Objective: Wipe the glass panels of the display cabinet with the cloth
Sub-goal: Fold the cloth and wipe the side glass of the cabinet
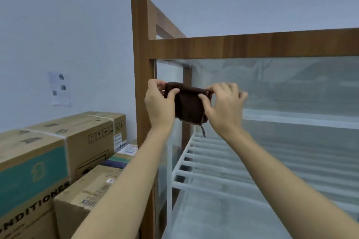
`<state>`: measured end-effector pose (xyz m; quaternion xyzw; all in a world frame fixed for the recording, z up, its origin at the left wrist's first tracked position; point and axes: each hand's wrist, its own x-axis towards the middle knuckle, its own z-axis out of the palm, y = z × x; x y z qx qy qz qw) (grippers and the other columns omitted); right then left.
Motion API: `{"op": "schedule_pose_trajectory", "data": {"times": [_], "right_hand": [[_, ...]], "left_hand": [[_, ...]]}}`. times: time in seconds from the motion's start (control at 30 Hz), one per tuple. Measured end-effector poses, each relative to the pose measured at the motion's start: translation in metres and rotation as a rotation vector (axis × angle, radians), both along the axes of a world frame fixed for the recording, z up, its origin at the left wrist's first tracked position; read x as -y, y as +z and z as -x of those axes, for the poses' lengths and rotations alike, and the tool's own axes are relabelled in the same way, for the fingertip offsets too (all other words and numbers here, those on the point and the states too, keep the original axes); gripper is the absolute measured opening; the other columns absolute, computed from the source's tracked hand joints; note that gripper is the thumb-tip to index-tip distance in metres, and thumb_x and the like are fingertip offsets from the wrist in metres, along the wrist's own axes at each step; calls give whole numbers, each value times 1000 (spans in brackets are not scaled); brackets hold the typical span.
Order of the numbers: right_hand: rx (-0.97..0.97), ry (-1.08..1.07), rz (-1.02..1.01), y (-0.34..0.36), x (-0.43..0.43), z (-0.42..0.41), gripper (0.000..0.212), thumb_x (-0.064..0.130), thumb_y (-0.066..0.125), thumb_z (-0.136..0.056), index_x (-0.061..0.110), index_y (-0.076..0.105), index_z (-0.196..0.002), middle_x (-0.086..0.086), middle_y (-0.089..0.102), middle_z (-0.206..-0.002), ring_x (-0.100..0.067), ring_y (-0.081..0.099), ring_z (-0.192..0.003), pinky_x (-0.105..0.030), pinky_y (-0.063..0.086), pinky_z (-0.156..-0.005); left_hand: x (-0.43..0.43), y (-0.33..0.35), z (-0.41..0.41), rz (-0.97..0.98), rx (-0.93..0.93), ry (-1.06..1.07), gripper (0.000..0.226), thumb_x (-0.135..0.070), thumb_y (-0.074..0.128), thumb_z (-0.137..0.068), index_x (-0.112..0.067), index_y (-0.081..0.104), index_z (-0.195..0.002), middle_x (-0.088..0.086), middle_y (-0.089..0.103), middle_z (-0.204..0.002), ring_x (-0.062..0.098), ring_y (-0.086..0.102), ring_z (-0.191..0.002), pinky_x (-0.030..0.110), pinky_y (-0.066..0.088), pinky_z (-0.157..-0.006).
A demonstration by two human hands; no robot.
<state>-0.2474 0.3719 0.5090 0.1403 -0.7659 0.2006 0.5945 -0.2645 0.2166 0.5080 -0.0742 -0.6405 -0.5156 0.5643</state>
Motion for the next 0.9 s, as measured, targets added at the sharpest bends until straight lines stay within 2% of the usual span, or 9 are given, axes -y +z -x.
{"op": "schedule_pose_trajectory", "data": {"times": [0.13,0.2,0.23,0.3,0.4,0.53,0.63,0.73,0.9], "right_hand": [[-60,-147,19,-3,-1,16,19,41,68,-85,24,65,-92,4,59,-98,-23,48,-96,-34,20,-79],[-99,-160,60,-5,-4,18,25,46,70,-83,25,63,-92,5,58,-99,-19,45,-97,-33,19,-81],[-114,-150,76,-7,-6,17,27,49,71,-83,25,63,-92,5,58,-99,-17,43,-98,-32,19,-81],[-134,-138,72,-17,-14,15,31,52,68,-85,25,63,-99,4,60,-107,-17,44,-105,-34,21,-87],[-155,-233,-8,-31,-36,12,43,54,55,-93,25,56,-124,-1,54,-135,-21,42,-129,-47,23,-105],[-82,-398,-55,-38,-70,8,57,54,42,-97,23,40,-145,-4,35,-157,-26,23,-148,-59,8,-116],[-16,-456,-166,-47,-82,4,63,55,39,-98,24,31,-152,-4,23,-163,-26,15,-152,-62,3,-118],[-26,-425,-187,-55,-97,-6,60,52,42,-97,23,37,-149,-5,27,-161,-26,19,-151,-62,10,-118],[-50,-466,-103,-47,-161,-24,60,50,46,-96,19,39,-148,-9,28,-159,-29,19,-150,-62,12,-118]], "left_hand": [[-19,-17,21,119,-228,224,2,-6,64,-91,-4,63,-92,7,59,-94,14,51,-90,33,48,-83],[-33,-34,26,168,-224,171,24,-14,50,-100,-1,68,-110,13,66,-111,21,58,-107,32,46,-100],[-42,-44,26,216,-183,137,35,-21,45,-103,-1,63,-125,15,62,-128,25,54,-122,30,39,-111],[-54,-60,24,369,-82,124,58,-40,36,-106,-3,37,-151,15,35,-158,27,26,-149,32,15,-125],[-51,-42,39,462,4,203,72,-54,23,-104,-9,6,-158,9,1,-167,23,-4,-155,35,-8,-125],[-46,-12,51,403,35,292,71,-55,21,-104,-11,8,-159,11,4,-167,27,-2,-155,42,-5,-125],[-66,-86,30,473,92,228,71,-52,24,-105,-12,7,-160,11,0,-167,28,-2,-155,49,1,-125],[-73,-145,15,606,132,230,73,-52,28,-103,-11,7,-160,12,-1,-167,30,0,-155,55,8,-123],[-77,-11,33,472,105,329,74,-54,25,-104,-7,11,-159,17,6,-166,32,2,-154,52,4,-125]]}}
